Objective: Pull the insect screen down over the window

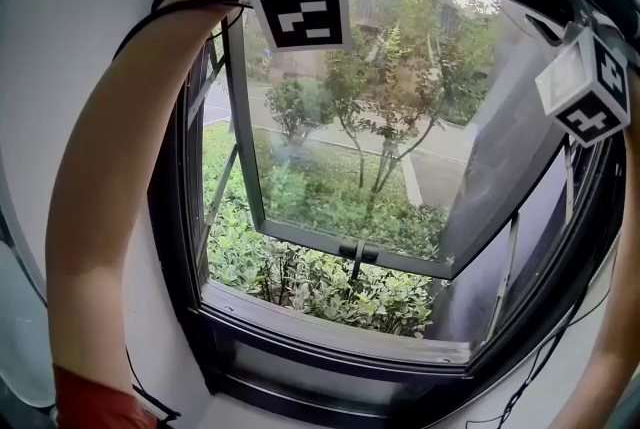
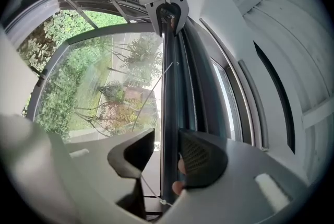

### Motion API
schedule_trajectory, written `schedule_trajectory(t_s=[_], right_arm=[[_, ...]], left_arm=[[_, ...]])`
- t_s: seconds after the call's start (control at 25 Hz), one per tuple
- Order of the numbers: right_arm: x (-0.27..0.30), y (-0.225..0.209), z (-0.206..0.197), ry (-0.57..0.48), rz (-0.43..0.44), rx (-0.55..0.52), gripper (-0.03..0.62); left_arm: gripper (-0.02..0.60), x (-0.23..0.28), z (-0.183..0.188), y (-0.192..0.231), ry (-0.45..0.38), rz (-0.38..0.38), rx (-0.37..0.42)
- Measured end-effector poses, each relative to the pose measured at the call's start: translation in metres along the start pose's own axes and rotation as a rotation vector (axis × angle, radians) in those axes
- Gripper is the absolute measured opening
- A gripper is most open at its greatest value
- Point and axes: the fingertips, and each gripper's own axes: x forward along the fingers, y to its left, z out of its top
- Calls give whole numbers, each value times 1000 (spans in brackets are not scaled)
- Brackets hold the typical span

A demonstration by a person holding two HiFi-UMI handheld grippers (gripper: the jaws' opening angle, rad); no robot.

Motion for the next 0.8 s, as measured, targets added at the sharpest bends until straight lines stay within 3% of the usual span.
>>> schedule_trajectory(t_s=[0.8], right_arm=[[-25, 35, 3, -24, 44, 5, 141]], left_arm=[[153, -22, 4, -37, 0, -36, 20]])
